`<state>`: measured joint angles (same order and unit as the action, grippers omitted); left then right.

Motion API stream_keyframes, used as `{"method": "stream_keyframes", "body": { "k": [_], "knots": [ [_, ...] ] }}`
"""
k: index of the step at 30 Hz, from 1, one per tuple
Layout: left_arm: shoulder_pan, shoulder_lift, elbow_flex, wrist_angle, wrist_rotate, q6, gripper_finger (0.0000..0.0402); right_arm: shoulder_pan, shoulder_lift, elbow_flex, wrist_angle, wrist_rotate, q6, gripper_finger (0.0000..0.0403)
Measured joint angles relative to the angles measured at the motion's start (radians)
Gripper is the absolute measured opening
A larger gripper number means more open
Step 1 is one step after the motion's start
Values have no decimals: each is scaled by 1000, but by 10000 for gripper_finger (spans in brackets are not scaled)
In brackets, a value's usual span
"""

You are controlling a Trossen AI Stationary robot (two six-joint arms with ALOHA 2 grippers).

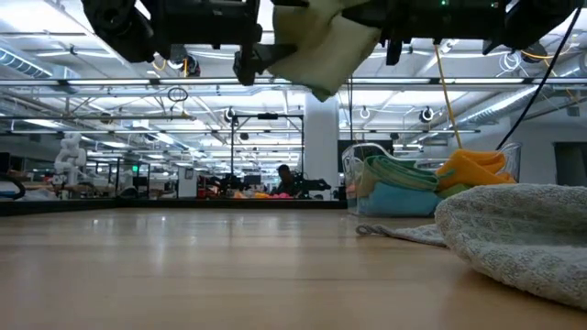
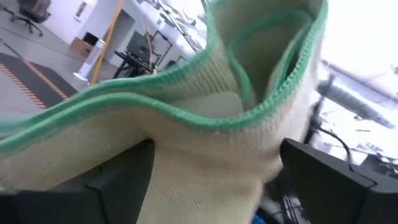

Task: Fold microfiber towels
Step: Fold the light green microfiber cloth

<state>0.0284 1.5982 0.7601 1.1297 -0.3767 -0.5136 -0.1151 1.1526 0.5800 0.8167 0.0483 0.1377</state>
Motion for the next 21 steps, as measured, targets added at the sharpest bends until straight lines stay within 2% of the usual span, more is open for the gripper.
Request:
{"method": "stream_keyframes", "body": {
  "k": [6,13,21],
  "knots": [
    [40,0,0,36,74,-20,349,32,49,0,4,0,10,6],
    [41,0,1,57,175,-31,349,39,108,1,111,-53,23,6],
    [23,0,49,104,240,78,345,39,183,1,212,-83,62,6]
  ]
}}
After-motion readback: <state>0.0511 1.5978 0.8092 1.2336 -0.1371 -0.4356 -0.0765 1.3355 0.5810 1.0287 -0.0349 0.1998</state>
